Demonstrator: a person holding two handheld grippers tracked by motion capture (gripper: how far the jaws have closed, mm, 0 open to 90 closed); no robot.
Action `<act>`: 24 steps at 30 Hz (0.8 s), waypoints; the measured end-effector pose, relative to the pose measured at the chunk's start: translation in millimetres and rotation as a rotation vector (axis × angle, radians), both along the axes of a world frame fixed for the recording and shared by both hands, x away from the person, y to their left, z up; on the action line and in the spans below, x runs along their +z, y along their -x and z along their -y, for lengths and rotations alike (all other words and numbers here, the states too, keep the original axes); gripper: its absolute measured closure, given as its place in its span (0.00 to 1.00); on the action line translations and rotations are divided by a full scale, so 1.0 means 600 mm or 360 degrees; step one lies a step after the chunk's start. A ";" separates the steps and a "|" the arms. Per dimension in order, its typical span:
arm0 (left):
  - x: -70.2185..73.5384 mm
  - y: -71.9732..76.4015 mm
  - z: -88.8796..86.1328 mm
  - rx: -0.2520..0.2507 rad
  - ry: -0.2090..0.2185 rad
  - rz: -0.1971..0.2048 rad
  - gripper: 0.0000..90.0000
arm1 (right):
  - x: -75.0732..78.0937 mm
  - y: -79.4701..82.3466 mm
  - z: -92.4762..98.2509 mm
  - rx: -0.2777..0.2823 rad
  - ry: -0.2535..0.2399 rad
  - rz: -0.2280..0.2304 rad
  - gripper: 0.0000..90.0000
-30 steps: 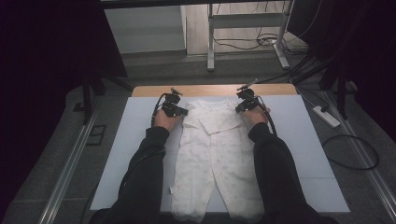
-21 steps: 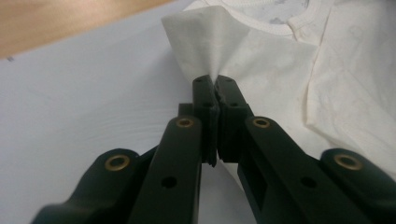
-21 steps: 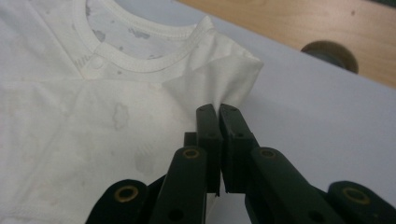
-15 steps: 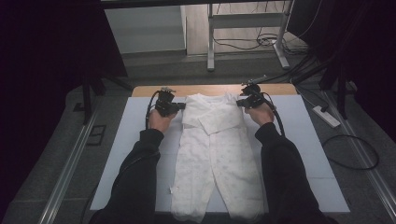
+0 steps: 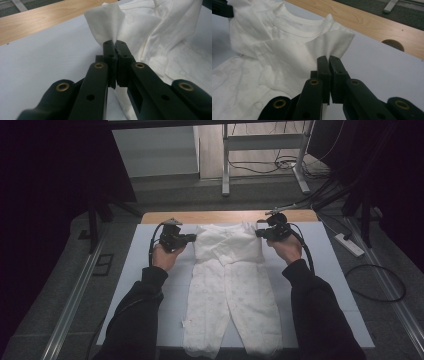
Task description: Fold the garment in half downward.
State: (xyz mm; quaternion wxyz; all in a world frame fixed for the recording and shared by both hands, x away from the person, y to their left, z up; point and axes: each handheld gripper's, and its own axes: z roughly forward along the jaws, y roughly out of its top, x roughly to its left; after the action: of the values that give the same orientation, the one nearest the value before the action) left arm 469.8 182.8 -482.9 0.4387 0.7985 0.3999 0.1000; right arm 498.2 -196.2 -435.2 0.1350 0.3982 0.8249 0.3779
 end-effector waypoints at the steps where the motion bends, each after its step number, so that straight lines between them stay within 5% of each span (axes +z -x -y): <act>1: 0.000 0.004 0.000 -0.0007 -0.0004 0.0004 0.98 | 0.000 0.005 0.001 0.0008 -0.0003 -0.0002 0.96; 24: 0.006 0.107 0.001 -0.0104 -0.0031 -0.0035 0.98 | -0.002 0.114 0.016 0.0107 -0.0018 -0.0035 0.96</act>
State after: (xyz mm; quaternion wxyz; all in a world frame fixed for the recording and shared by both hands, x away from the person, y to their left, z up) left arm 405.8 182.0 -479.2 0.4295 0.8164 0.3774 0.0806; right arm 429.6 -206.0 -436.3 0.1110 0.3750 0.8370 0.3826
